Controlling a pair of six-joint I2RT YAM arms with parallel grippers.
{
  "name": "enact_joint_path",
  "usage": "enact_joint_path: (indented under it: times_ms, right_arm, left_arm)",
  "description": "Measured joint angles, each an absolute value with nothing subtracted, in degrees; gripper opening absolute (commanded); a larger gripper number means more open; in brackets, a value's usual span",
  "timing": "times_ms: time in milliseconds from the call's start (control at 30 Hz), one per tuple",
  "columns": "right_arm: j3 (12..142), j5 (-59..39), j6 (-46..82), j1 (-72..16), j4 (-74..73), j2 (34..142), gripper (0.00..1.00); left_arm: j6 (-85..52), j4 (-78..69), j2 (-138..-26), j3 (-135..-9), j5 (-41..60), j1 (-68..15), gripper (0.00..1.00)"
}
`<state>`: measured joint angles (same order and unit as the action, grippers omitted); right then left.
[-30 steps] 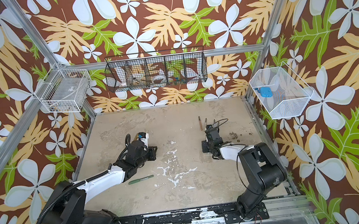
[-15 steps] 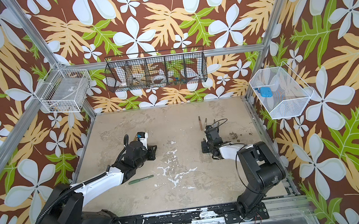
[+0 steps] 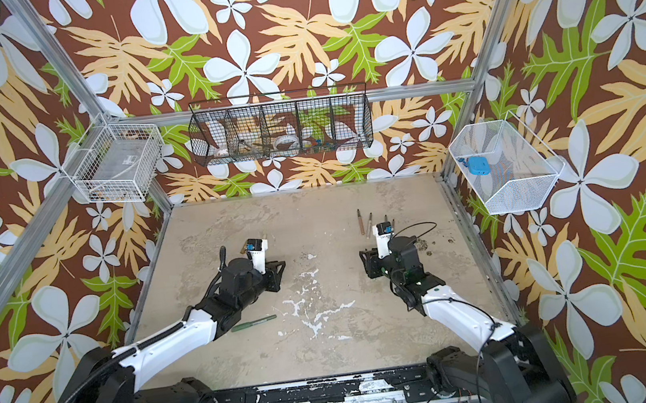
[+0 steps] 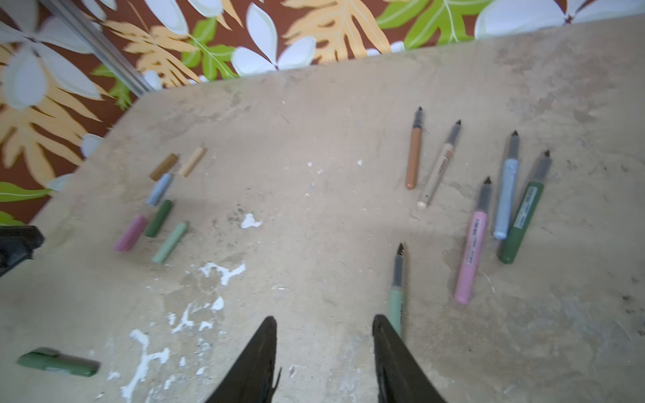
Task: Open the pen caps
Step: 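Lower the uncapped light-green pen beside the other pens and open the right gripper, then reach down and close the left gripper on the dark-green pen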
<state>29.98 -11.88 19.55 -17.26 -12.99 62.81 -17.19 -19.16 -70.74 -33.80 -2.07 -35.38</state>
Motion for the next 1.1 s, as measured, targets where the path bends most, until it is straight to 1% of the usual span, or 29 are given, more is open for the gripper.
enact_joint_path:
  times_ms: [167,267,367,433,467,533,600,700,867,967,1100]
  right_arm:
    - [31.2,-15.1,22.2,-18.4,-11.4,54.2,0.45]
    - [31.6,-17.1,22.3,-20.9,-10.2,52.0,0.45]
    - [32.4,-20.5,22.3,-22.5,-8.3,52.6,0.44]
    - [33.3,-22.9,22.4,-22.6,-7.2,53.8,0.44]
    - [33.8,-24.3,22.5,-22.6,-6.6,54.7,0.44]
    - [34.5,-27.2,22.5,-22.8,-5.8,56.4,0.43]
    - [35.0,-30.1,22.7,-22.9,-5.1,57.9,0.42]
    - [35.4,-33.0,23.3,-23.0,-4.0,58.6,0.42]
    - [35.5,-34.7,23.3,-23.2,-3.2,57.7,0.42]
    - [35.4,-34.7,23.4,-23.2,-2.9,57.8,0.42]
    - [34.9,-34.7,23.4,-23.2,-2.6,57.9,0.42]
  left_arm:
    - [-12.9,-19.5,-62.5,-32.7,2.5,-38.1,0.36]
    - [-10.2,-19.4,-57.9,-32.6,8.4,-39.5,0.37]
    - [-8.8,-18.1,-55.3,-34.5,13.8,-39.8,0.41]
    - [-6.9,-16.8,-54.5,-37.3,17.7,-40.4,0.51]
    - [-4.8,-15.4,-54.2,-39.2,20.0,-40.8,0.53]
    - [1.0,-11.6,-54.1,-42.7,24.6,-41.4,0.53]
    - [8.5,-5.3,-54.5,-45.6,27.0,-41.5,0.51]
    - [18.7,5.2,-56.0,-48.4,26.4,-41.5,0.52]
    - [32.6,20.3,-56.7,-47.5,19.4,-41.5,0.62]
    - [37.8,25.5,-57.6,-45.1,13.6,-41.5,0.65]
    - [40.8,28.8,-61.1,-43.1,6.4,-41.5,0.65]
